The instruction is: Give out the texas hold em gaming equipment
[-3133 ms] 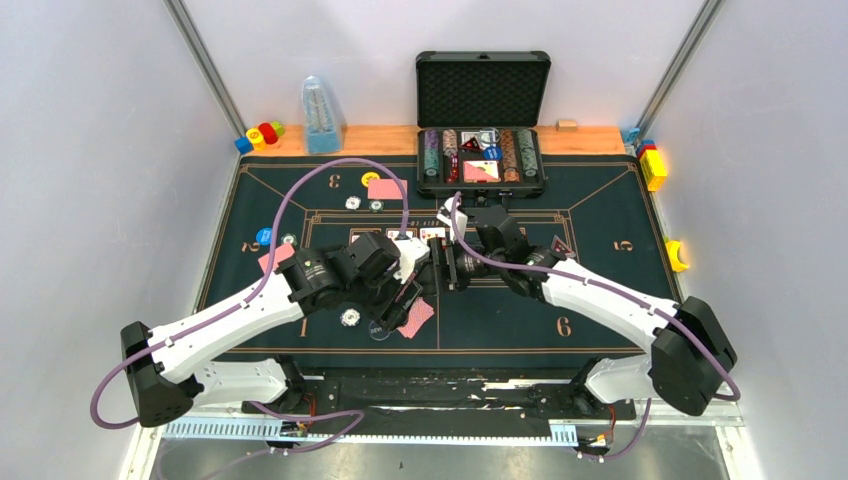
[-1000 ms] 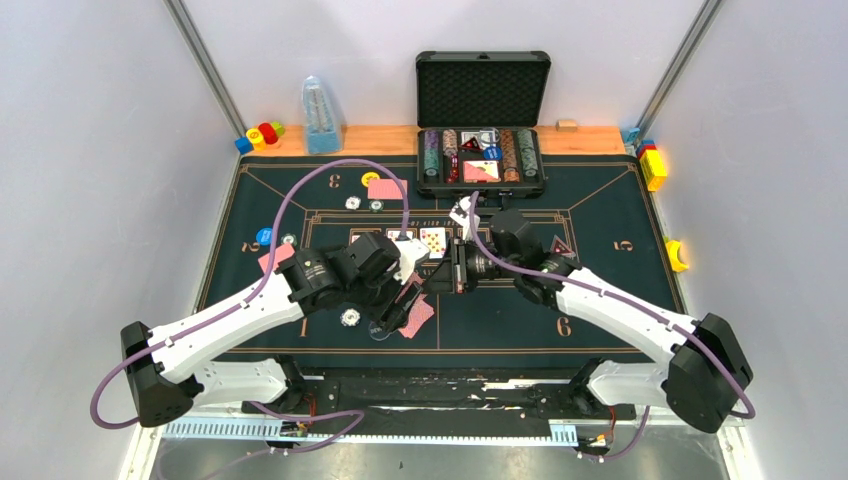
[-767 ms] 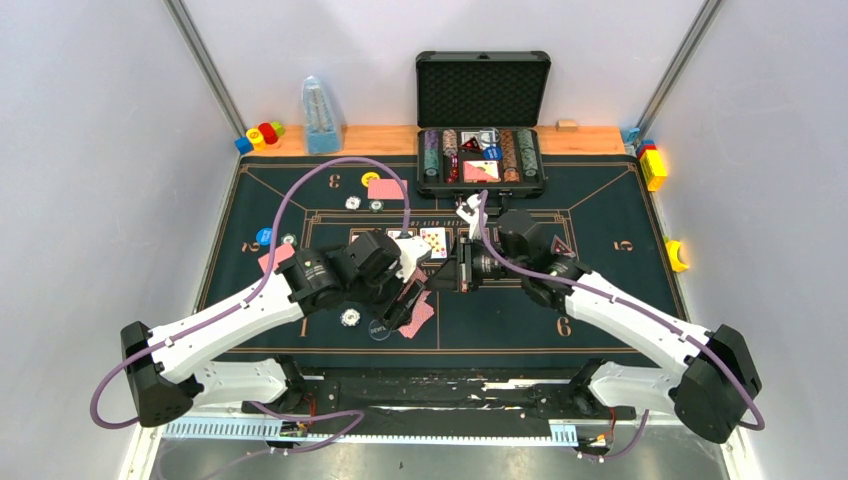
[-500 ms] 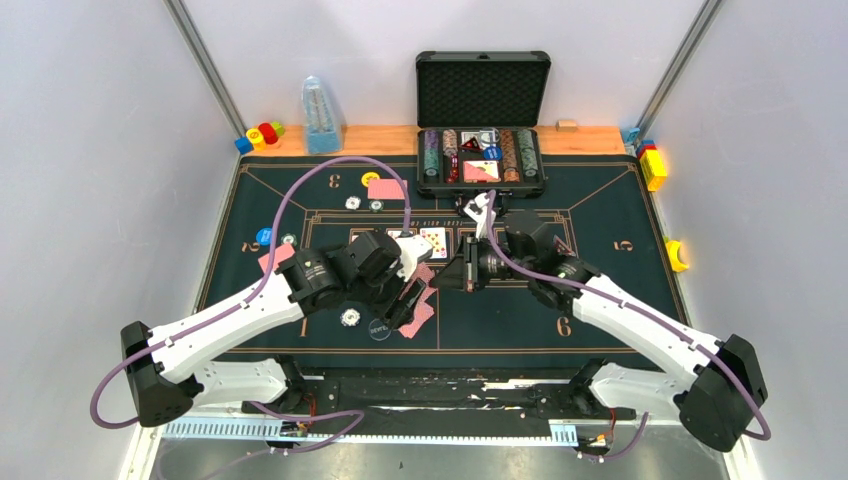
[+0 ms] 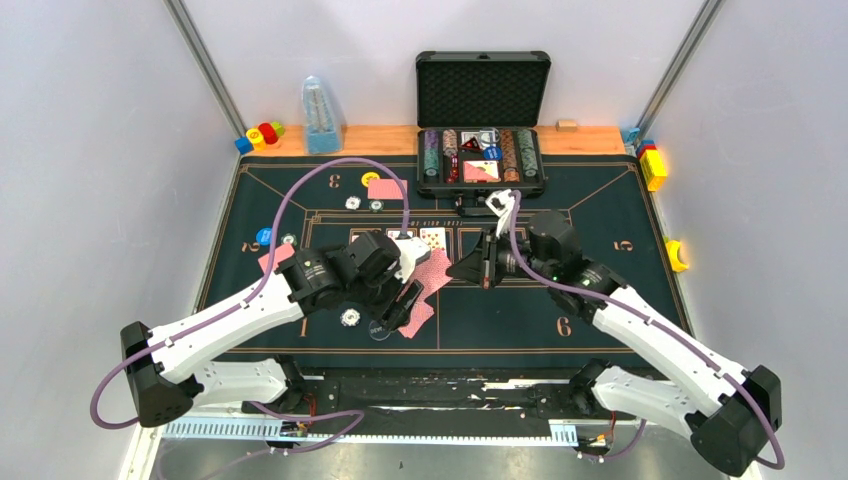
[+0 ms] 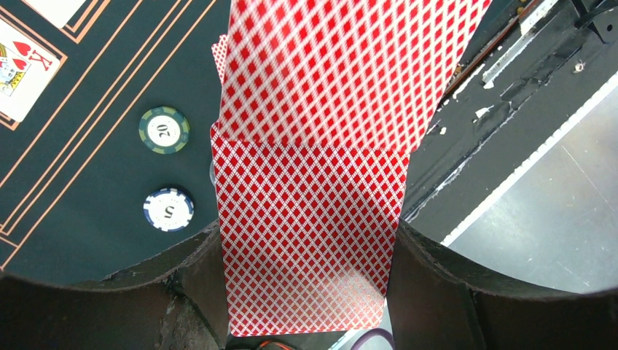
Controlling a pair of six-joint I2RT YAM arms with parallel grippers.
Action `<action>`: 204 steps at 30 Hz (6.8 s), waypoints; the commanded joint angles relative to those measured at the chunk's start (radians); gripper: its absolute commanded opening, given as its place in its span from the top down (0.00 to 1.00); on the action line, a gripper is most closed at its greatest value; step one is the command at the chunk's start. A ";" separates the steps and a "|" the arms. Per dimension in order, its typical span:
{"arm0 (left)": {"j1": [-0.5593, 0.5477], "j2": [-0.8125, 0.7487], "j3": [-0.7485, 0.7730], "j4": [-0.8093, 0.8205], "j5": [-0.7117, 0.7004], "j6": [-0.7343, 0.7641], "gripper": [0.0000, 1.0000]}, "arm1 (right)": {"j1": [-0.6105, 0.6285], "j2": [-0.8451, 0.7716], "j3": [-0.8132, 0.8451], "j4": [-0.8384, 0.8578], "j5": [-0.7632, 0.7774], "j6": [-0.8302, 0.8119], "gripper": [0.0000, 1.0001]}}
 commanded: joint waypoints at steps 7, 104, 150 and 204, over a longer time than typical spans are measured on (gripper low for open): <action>0.000 -0.034 0.011 0.007 -0.021 0.006 1.00 | -0.122 -0.072 0.019 -0.090 0.044 -0.497 1.00; 0.000 0.021 0.020 -0.010 -0.096 0.013 1.00 | -0.439 1.191 1.048 -0.762 -0.146 -1.493 0.33; 0.000 0.010 0.018 -0.007 -0.090 0.008 1.00 | 0.041 0.585 0.084 0.563 -0.479 0.253 0.05; 0.000 -0.021 0.015 -0.002 -0.085 0.007 1.00 | 0.015 0.433 0.103 0.287 -0.333 0.072 0.19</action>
